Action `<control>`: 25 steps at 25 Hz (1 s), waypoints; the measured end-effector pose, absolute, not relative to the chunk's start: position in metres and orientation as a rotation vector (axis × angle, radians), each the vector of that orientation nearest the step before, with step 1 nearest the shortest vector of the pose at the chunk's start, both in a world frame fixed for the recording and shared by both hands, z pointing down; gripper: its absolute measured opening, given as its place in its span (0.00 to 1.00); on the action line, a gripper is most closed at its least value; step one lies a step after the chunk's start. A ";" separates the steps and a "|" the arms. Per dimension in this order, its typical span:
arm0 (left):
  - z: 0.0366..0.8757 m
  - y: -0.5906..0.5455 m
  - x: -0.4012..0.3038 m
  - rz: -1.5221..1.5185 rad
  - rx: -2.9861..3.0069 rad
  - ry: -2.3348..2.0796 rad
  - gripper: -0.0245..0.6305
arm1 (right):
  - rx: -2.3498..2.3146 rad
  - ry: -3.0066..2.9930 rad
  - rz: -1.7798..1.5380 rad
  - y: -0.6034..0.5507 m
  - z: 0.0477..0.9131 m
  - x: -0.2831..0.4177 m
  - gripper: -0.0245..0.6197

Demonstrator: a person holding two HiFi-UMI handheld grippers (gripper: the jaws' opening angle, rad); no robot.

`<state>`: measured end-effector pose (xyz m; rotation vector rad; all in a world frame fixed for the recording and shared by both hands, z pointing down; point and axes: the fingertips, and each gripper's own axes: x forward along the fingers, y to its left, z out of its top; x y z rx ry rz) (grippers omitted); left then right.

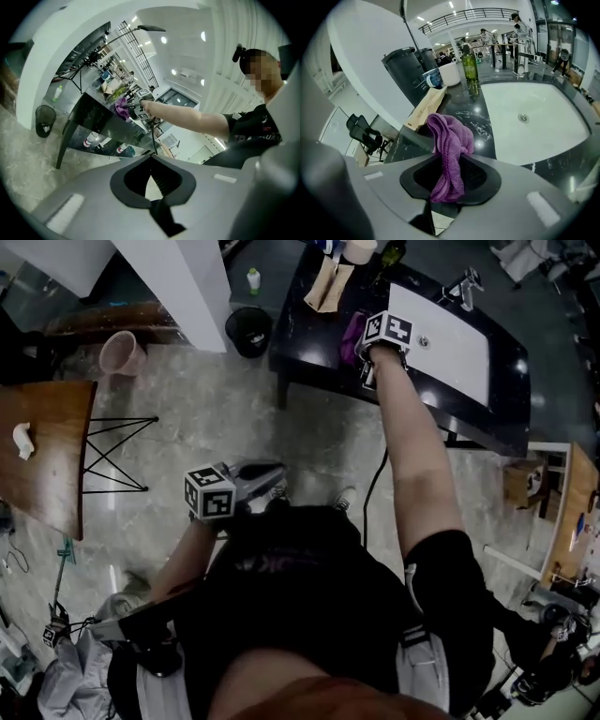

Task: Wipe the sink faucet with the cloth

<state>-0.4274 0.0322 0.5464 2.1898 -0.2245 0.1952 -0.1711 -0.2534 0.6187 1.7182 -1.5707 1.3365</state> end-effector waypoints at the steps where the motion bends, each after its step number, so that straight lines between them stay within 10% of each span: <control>1: 0.547 0.032 -0.429 0.192 2.186 -0.231 0.04 | 1.718 -1.566 1.334 -0.255 0.619 -0.172 0.23; 10: 0.532 0.037 -0.393 0.202 2.223 -0.174 0.04 | 1.777 -1.868 1.279 -0.234 0.564 -0.168 0.38; 13: 0.525 0.044 -0.366 0.202 2.230 -0.116 0.04 | 1.682 -2.171 1.176 -0.190 0.518 -0.173 0.06; 25: 0.497 0.077 -0.250 0.213 2.280 0.056 0.04 | 1.653 -2.601 1.371 0.092 0.484 -0.161 0.05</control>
